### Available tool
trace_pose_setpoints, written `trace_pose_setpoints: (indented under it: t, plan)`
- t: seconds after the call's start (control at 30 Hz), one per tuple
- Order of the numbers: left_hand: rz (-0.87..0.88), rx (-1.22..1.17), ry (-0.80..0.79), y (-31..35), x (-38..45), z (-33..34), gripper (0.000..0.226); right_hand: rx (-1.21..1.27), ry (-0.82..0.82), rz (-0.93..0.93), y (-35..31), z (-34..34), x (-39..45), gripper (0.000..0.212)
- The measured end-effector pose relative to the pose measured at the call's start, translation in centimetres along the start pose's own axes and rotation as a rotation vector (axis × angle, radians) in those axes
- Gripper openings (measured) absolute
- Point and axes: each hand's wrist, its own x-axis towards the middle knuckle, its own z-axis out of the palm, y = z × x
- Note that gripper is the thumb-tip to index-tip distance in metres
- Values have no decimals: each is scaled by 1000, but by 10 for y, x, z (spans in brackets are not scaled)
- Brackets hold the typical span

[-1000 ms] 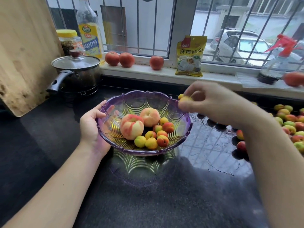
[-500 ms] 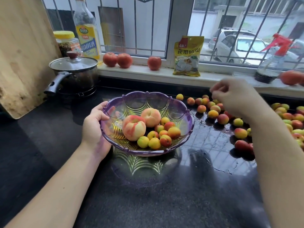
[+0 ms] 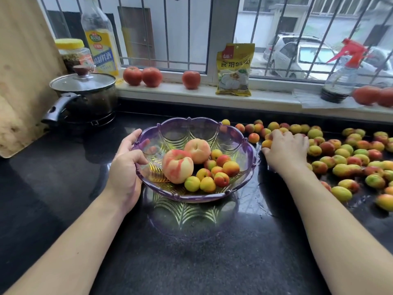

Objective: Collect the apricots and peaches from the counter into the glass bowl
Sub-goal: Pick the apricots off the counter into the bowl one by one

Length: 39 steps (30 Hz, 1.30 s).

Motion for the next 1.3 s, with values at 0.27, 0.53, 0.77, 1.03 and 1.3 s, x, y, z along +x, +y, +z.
trace_pose_setpoints:
  t: [0.27,0.53,0.77,1.03,1.3]
  plan:
    - [2,-17,-4,-1,1,-1,70,872,-104,-256,-16,-98,-15,25]
    - [1,-6,0,-1,1,-1,70,159,-104,-600,-48,-84,-31,29]
    - [-20,-34,-2,2,0,-3,73,671,107,-373,-30,-101,-19,21]
    - [-11,7,-2,2,0,-3,70,383,-67,10,10,-64,7,27]
    - [-12,44,-3,2,-3,-1,71,101,-160,-64,-1,-26,11,13]
